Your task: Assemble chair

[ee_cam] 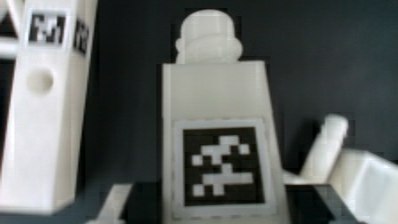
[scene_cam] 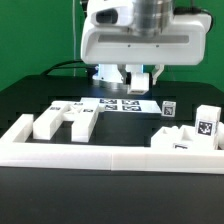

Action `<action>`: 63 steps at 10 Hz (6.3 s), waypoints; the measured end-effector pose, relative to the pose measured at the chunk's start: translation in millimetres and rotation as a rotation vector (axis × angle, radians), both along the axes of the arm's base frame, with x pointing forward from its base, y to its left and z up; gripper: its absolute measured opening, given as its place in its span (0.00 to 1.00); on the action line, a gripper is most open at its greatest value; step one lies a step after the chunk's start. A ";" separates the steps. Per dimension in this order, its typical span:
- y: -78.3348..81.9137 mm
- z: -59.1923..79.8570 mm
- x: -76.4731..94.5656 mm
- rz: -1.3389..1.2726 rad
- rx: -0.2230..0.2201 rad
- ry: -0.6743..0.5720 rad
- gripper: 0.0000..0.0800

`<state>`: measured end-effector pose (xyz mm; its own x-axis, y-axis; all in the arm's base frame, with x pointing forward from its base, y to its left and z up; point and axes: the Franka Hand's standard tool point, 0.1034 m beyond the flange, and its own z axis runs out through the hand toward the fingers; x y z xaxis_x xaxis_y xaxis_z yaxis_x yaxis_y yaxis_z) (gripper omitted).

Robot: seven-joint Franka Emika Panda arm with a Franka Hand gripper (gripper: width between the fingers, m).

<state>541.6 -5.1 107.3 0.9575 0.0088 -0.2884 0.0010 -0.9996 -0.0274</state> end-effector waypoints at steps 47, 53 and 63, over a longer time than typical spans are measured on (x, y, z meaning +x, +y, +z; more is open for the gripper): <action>41.1 -9.6 64.8 0.094 0.016 -0.893 0.36; 43.2 -20.7 62.0 0.096 0.020 -0.875 0.36; 42.5 -30.2 59.3 0.091 0.013 -0.903 0.36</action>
Offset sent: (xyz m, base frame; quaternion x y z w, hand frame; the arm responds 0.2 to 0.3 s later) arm 0.0000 0.0000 0.0000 0.0000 0.1938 0.0000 0.9810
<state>600.9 37.4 77.1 0.8148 0.0931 0.5723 0.1064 -0.9943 0.0103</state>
